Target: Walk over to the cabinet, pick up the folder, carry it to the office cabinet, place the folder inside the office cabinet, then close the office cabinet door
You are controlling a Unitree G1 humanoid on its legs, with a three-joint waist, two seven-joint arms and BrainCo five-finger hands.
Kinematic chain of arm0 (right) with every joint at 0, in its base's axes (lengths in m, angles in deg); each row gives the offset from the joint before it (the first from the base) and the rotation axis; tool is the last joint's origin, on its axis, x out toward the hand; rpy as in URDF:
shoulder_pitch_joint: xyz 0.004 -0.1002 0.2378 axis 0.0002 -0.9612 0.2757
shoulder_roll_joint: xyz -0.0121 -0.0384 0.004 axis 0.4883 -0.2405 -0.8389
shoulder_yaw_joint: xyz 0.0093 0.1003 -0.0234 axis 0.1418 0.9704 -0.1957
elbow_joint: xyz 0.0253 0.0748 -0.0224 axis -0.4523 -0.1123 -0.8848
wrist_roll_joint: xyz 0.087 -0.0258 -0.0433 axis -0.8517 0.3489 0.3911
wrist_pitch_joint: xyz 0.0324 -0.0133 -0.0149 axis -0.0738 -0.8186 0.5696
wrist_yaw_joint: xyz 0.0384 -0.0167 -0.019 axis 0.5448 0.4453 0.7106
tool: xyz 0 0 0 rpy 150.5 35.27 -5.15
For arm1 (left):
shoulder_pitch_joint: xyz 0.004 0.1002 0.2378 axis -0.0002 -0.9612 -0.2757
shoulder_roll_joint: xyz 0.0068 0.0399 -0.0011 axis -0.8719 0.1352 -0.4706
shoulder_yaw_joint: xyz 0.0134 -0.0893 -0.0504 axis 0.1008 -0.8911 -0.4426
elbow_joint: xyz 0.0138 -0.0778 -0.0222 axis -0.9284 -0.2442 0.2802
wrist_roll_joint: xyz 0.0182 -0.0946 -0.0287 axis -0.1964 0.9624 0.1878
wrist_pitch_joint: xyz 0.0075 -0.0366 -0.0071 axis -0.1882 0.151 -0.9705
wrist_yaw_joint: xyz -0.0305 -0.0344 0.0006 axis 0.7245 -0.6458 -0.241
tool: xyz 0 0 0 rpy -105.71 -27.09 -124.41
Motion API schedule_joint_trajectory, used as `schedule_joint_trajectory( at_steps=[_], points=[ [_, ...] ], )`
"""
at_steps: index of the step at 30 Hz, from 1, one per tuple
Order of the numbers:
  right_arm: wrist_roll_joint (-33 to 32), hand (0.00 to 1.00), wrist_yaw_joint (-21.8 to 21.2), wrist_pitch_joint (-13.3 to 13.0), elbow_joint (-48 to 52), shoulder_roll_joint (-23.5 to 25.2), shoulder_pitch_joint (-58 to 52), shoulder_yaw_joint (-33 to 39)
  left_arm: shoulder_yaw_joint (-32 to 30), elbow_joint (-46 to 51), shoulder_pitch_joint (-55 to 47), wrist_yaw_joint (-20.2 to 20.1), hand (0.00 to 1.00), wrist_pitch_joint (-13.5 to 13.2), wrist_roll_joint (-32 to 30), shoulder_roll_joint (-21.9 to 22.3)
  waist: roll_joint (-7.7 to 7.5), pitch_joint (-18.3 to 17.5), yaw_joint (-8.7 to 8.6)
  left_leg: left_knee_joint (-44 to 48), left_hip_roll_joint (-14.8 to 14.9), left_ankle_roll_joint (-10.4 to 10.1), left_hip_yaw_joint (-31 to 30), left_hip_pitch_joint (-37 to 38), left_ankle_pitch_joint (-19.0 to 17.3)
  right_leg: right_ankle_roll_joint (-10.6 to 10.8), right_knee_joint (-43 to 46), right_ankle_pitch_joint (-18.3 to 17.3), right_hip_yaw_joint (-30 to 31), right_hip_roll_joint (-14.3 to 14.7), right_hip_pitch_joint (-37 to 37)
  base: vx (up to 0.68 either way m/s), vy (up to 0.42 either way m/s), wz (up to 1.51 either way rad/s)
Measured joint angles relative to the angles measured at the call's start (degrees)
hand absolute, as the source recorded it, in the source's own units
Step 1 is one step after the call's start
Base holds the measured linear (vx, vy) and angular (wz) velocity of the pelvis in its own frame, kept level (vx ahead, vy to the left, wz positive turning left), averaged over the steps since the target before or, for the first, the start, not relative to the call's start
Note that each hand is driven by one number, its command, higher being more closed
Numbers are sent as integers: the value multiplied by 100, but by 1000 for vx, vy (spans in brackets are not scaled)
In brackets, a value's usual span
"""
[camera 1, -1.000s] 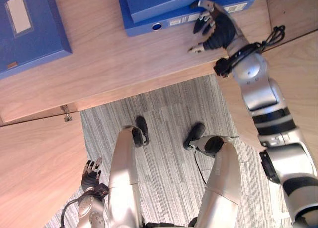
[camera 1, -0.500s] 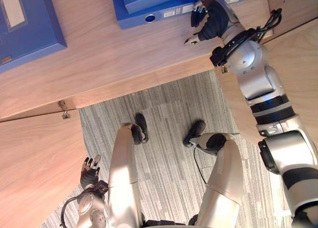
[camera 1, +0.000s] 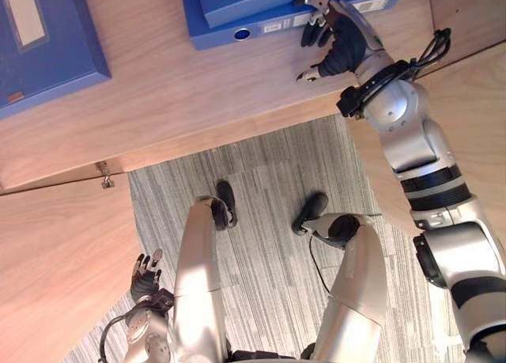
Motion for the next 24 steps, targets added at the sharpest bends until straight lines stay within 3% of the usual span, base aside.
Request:
schedule_joint_trajectory(
  at_steps=[8,17,24],
  points=[
    [-89,0,602,561,383,550,-131,865,-9,-8,40,51,0,1,-1,3,0,4,7,68,4,14,-1,-64,-41,0,37,1,2,-20,-43,6,21,0],
    [-53,0,894,647,908,751,-133,1093,-29,38,40,75,0,5,-28,0,1,44,-3,159,40,10,-10,-213,-41,-3,145,1,22,-24,-213,0,1,0],
    [140,0,881,646,1273,882,-318,1065,-29,43,40,77,0,10,-33,0,1,46,-1,159,42,8,-10,-214,-44,-3,146,0,23,-24,-214,0,0,0]
  ],
)
